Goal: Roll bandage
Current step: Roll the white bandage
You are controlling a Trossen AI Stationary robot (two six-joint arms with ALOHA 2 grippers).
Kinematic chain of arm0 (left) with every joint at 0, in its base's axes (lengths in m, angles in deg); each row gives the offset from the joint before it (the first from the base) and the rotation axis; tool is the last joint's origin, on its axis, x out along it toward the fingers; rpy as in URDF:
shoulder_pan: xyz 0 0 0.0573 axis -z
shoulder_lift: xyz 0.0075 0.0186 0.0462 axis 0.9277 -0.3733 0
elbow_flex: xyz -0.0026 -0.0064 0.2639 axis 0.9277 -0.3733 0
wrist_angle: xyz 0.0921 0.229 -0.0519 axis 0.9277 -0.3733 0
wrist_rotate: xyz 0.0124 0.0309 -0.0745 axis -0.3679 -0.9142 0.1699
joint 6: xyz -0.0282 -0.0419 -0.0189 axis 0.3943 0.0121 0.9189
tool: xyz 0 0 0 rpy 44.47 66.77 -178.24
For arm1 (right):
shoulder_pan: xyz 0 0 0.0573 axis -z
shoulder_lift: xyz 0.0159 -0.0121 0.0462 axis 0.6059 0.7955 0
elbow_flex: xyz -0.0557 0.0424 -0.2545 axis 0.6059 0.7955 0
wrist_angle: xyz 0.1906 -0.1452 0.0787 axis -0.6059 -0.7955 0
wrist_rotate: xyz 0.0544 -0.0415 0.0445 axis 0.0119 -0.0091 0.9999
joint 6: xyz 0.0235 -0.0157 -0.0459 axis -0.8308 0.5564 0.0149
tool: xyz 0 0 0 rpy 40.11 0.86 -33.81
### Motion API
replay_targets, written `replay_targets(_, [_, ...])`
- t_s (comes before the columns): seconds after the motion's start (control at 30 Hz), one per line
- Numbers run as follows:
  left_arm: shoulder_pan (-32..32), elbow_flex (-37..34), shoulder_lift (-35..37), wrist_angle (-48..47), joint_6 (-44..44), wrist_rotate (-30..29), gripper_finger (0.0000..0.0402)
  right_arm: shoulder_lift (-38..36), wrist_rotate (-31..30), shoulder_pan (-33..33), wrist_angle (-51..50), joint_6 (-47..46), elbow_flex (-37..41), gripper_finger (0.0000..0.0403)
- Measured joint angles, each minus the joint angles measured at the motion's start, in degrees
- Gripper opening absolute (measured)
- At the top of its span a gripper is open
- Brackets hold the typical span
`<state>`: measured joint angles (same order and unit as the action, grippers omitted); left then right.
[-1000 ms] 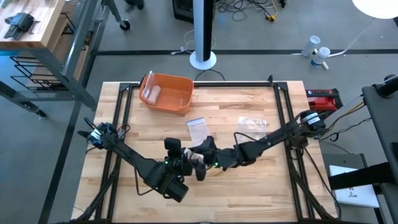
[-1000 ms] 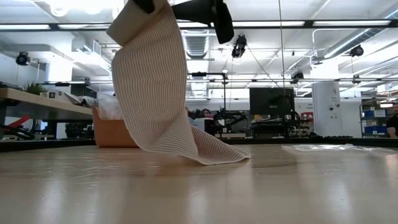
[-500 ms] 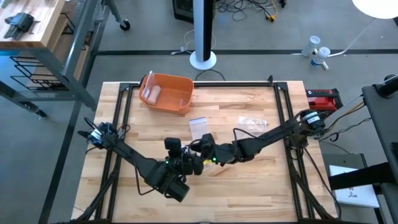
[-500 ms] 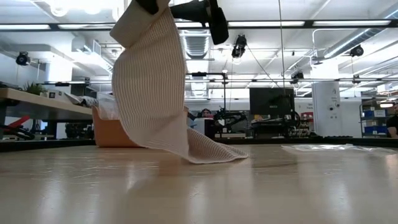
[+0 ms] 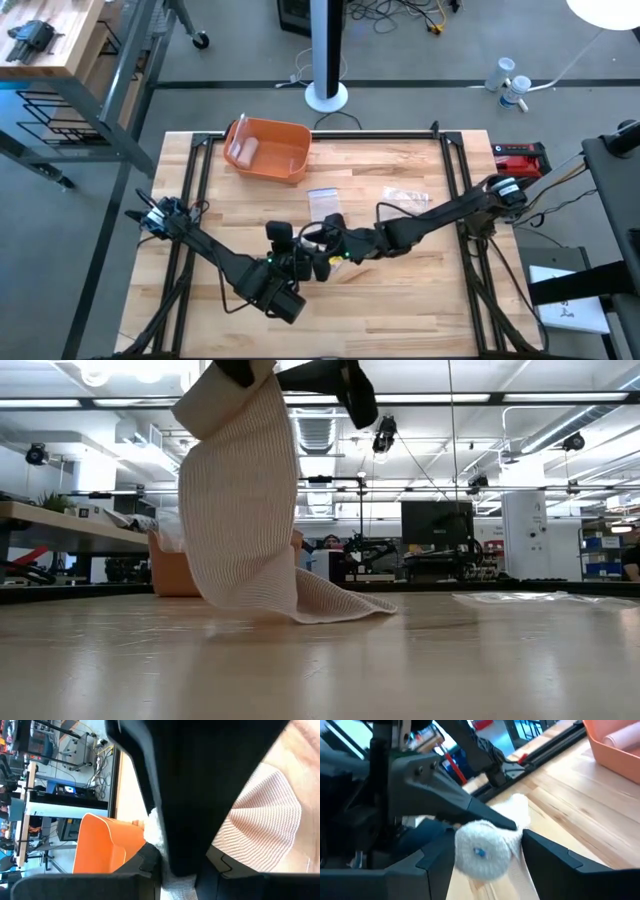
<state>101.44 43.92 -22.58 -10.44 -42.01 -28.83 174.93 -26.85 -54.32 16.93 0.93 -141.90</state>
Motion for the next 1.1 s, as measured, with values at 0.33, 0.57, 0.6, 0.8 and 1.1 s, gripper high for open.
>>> replay_targets(0.33, [0.1,0.0,0.4,-1.0,-2.3,1.8,0.0066,-1.2,2.2,-0.1,-5.3,7.4,-3.0,0.0246])
replay_targets(0.57, [0.1,0.1,0.4,-1.0,-2.4,2.3,0.0065,-0.8,1.3,0.2,-4.0,4.3,-3.0,0.0278])
replay_targets(0.6, [0.1,0.1,0.4,-1.0,-2.5,2.3,0.0065,-0.7,0.7,0.2,-3.5,3.8,-3.0,0.0282])
replay_targets(0.8, [0.1,0.1,0.4,-1.0,-2.6,2.5,0.0070,1.6,-0.2,0.2,-1.5,3.1,-3.0,0.0298])
replay_targets(1.1, [0.1,0.1,0.4,-1.2,-2.6,4.1,0.0071,2.1,-0.1,0.2,-0.6,2.9,-3.0,0.0276])
